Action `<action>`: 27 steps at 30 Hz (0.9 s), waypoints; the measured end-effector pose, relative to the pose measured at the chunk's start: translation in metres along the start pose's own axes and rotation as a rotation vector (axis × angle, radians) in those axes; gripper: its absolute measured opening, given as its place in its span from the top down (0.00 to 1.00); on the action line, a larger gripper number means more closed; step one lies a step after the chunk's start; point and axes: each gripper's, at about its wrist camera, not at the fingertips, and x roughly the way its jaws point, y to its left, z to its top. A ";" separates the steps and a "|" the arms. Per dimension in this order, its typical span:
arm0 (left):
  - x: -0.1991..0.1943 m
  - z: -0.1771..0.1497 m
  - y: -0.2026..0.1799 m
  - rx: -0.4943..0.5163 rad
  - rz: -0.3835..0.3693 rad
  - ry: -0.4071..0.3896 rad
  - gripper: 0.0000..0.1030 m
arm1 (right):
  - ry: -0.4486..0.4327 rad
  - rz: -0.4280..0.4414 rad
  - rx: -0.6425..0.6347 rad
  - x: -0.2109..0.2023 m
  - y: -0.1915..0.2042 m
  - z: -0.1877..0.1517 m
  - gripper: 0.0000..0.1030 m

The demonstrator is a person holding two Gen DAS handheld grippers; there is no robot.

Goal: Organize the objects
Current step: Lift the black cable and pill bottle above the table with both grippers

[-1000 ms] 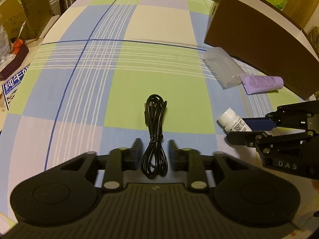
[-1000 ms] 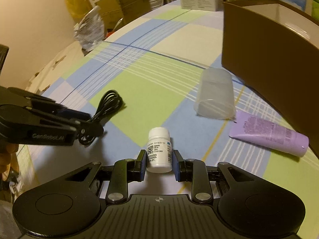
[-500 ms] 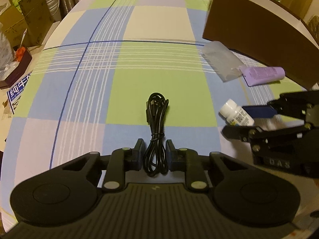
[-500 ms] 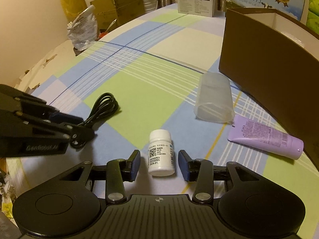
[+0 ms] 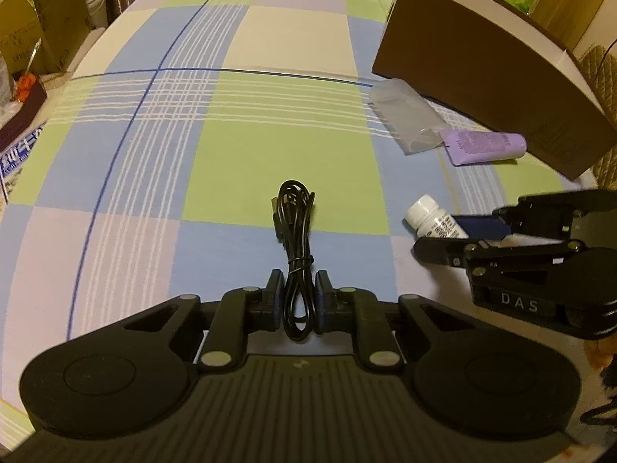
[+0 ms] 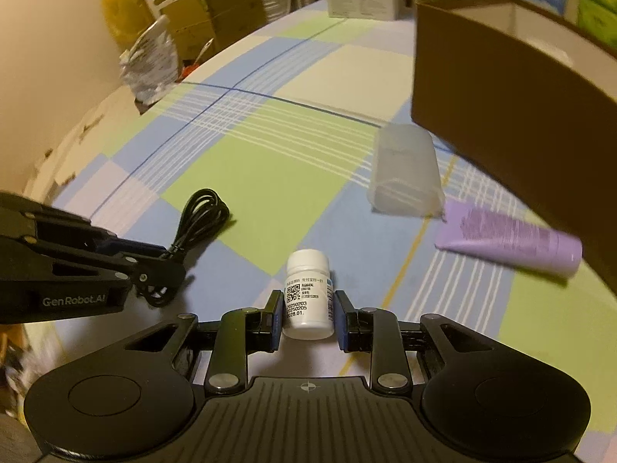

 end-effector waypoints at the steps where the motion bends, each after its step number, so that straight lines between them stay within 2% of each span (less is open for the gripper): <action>1: 0.000 0.000 -0.001 -0.002 -0.003 0.001 0.88 | 0.001 0.003 0.015 -0.002 -0.002 -0.001 0.77; 9: -0.005 0.005 -0.004 0.016 -0.015 -0.018 0.89 | -0.021 -0.005 0.093 -0.018 -0.013 -0.009 0.77; 14: 0.002 0.008 -0.004 -0.001 0.003 -0.001 0.87 | -0.033 -0.018 0.118 -0.026 -0.019 -0.011 0.77; 17: 0.007 0.012 -0.007 0.015 0.015 -0.005 0.83 | -0.038 -0.029 0.133 -0.030 -0.023 -0.012 0.77; 22: 0.017 0.020 -0.009 0.023 0.025 -0.016 0.83 | -0.046 -0.041 0.151 -0.034 -0.030 -0.012 0.77; 23: 0.019 0.022 -0.010 0.028 0.025 -0.018 0.89 | -0.048 -0.042 0.154 -0.034 -0.031 -0.012 0.77; 27: 0.020 0.024 -0.013 0.044 0.030 -0.020 0.90 | -0.053 -0.045 0.164 -0.037 -0.035 -0.012 0.77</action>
